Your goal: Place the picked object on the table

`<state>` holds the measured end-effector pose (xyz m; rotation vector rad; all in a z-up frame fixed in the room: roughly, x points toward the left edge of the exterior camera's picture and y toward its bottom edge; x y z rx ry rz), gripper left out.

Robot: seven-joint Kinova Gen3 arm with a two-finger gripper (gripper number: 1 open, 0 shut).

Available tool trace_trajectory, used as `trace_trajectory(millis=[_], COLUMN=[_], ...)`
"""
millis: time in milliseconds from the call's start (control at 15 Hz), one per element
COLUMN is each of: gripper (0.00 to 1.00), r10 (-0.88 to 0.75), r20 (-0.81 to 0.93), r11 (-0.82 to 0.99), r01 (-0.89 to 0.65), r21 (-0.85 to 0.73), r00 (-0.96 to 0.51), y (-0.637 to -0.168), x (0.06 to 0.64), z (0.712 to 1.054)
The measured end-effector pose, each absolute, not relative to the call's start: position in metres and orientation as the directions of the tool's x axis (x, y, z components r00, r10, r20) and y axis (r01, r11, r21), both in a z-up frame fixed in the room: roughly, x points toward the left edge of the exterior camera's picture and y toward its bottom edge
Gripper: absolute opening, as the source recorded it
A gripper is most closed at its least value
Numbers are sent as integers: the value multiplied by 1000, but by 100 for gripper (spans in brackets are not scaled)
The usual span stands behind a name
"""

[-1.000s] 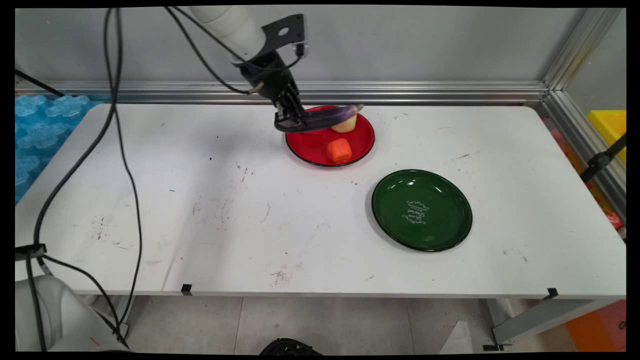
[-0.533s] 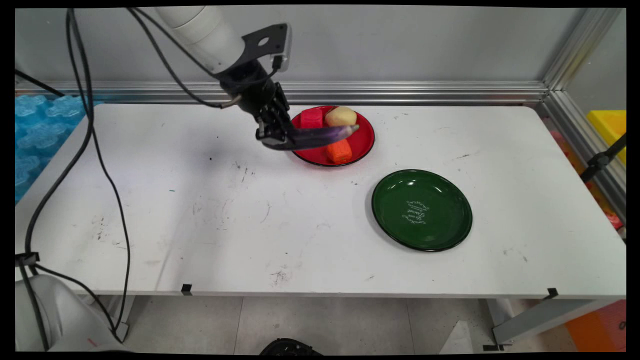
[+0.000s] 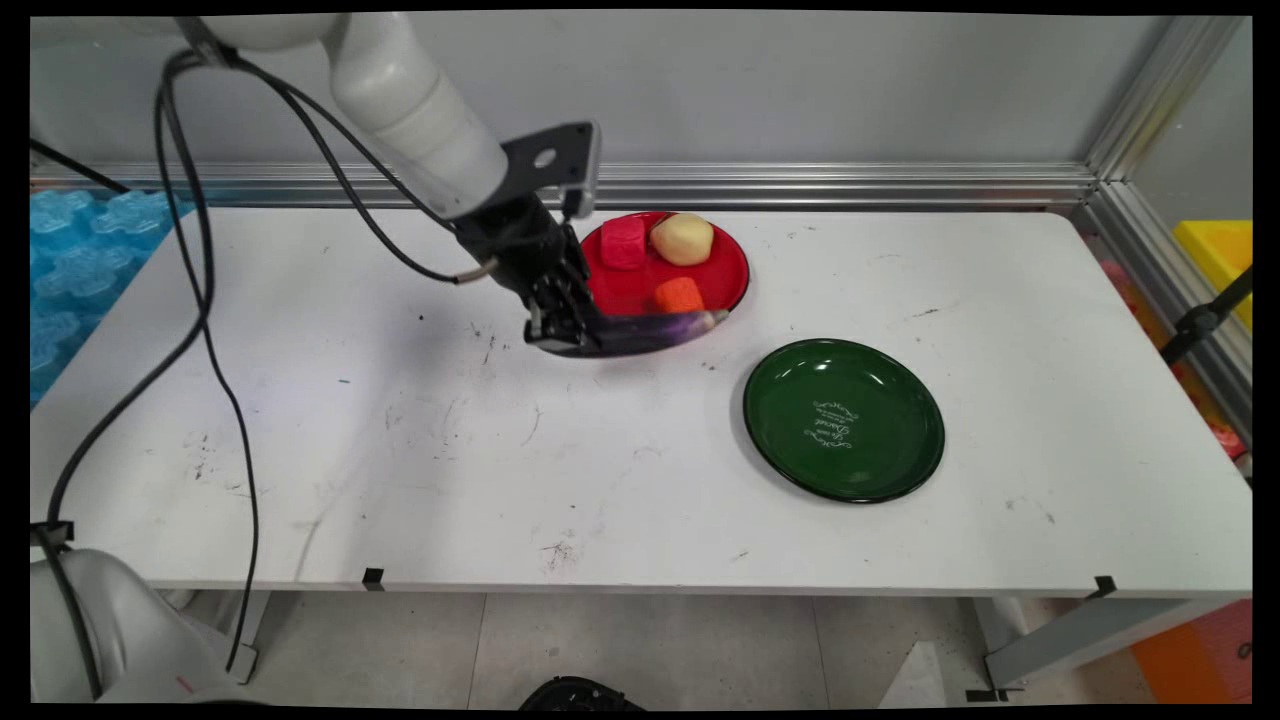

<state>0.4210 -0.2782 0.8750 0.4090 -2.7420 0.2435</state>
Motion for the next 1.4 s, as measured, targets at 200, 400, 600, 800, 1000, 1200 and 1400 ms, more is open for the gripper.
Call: trace_trajectory(millis=[200, 400, 600, 800, 1000, 1200, 1400], gripper=[0, 0, 0, 0, 0, 100, 100], r10=[-244, -235, -226, -219, -213, -202, -185], r20=[354, 335, 316, 301, 292, 289, 294], r11=[947, 952, 956, 960, 963, 966, 969], r01=[-300, -286, -271, -260, -251, -240, -224], r21=[-113, -112, -107, -102, -100, -101, -105], r00=[-903, -912, -922, -928, -932, -936, -938], y=[-279, -281, -283, -283, -285, -287, -289], x=[411, 406, 400, 395, 389, 384, 382], z=[852, 833, 814, 800, 789, 780, 778])
